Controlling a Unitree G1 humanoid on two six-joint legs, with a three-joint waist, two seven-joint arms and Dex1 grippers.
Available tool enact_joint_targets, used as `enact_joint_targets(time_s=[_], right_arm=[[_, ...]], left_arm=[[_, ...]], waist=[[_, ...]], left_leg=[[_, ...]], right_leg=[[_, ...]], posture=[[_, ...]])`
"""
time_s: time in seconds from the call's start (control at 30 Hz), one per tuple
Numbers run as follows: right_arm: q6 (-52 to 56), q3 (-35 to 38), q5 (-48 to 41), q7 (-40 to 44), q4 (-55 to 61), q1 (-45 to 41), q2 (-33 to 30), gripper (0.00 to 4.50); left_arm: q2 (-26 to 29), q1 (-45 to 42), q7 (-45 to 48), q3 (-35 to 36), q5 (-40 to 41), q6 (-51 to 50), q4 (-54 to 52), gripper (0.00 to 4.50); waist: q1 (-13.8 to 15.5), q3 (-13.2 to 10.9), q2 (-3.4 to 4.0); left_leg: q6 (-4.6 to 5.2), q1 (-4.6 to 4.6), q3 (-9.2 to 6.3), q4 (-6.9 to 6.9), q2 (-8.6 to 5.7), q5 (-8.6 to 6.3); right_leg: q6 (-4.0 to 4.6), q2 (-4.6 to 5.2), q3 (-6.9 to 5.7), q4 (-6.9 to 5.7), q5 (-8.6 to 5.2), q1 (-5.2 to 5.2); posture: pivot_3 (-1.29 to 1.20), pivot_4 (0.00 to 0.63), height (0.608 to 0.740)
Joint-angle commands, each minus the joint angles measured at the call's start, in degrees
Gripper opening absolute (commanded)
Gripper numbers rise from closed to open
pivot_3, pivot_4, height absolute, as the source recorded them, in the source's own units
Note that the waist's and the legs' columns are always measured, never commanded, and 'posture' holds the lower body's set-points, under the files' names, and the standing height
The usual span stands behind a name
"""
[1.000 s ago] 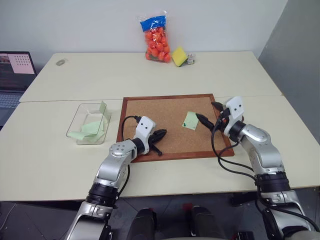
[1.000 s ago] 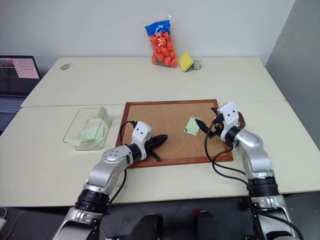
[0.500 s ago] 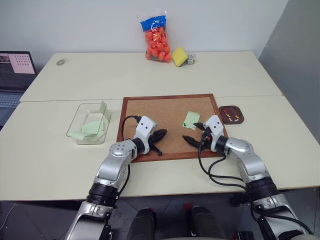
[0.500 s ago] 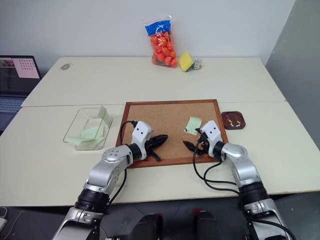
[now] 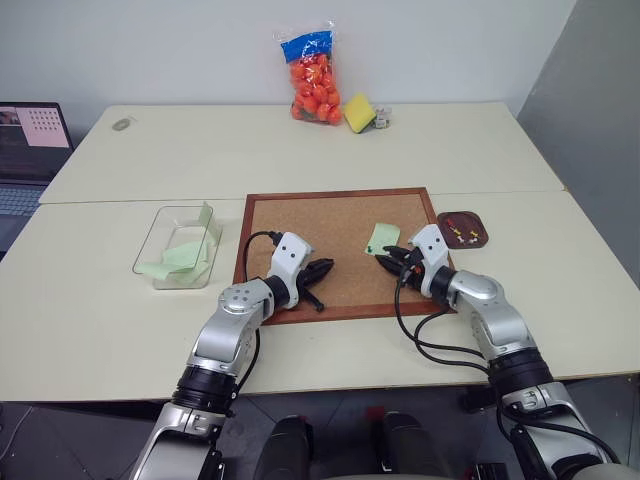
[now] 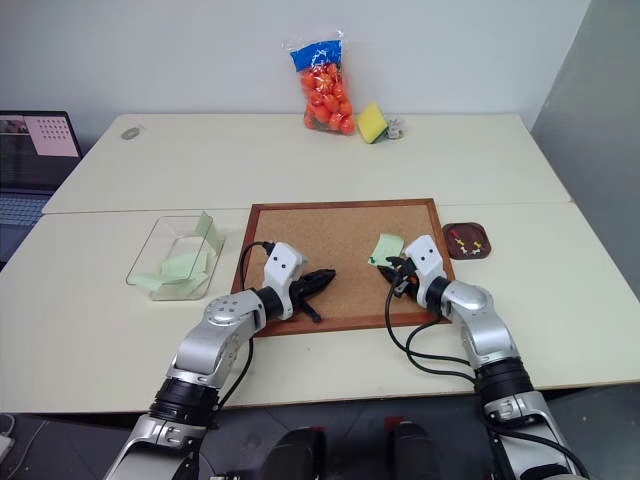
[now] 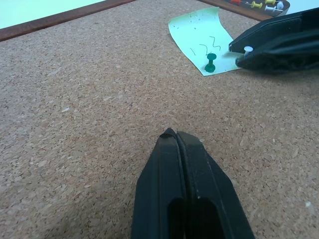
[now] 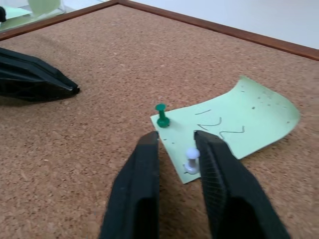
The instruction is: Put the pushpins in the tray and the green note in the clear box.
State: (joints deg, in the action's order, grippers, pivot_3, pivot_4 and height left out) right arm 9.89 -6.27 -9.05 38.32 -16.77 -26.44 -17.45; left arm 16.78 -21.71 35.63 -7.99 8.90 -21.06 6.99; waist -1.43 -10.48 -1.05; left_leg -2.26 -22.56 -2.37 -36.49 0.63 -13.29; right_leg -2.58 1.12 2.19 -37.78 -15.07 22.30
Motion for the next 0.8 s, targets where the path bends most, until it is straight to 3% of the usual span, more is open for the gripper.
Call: enact_joint_targets(time_s=[0.03,0.8], right_arm=[[-1.02,0.9,-0.66,0.18,1.15,-0.88,0.62,0.15],[-1.41,4.16,-5.04,1.6,6.22,-1.27,2.38,0.04]], left_arm=[[0.07,1.23,0.05,-1.23,-0.9,-2.11,2.08,0.0],[-0.09,1.55,0.05,-1.53,-0.86,-2.41,1.79,0.0]], waist=[[0.0,0.0,0.0],[-0.06,0.0,0.0]], left_leg=[[0.0,0.0,0.0,0.0,0.0,0.0],[0.0,0.0,0.0,0.0,0.01,0.0]], right_leg=[[0.0,0.0,0.0,0.0,0.0,0.0],[0.0,0.0,0.01,0.0,0.0,0.0]], posture=[[0.0,0.15,0.74],[0.0,0.15,0.74]])
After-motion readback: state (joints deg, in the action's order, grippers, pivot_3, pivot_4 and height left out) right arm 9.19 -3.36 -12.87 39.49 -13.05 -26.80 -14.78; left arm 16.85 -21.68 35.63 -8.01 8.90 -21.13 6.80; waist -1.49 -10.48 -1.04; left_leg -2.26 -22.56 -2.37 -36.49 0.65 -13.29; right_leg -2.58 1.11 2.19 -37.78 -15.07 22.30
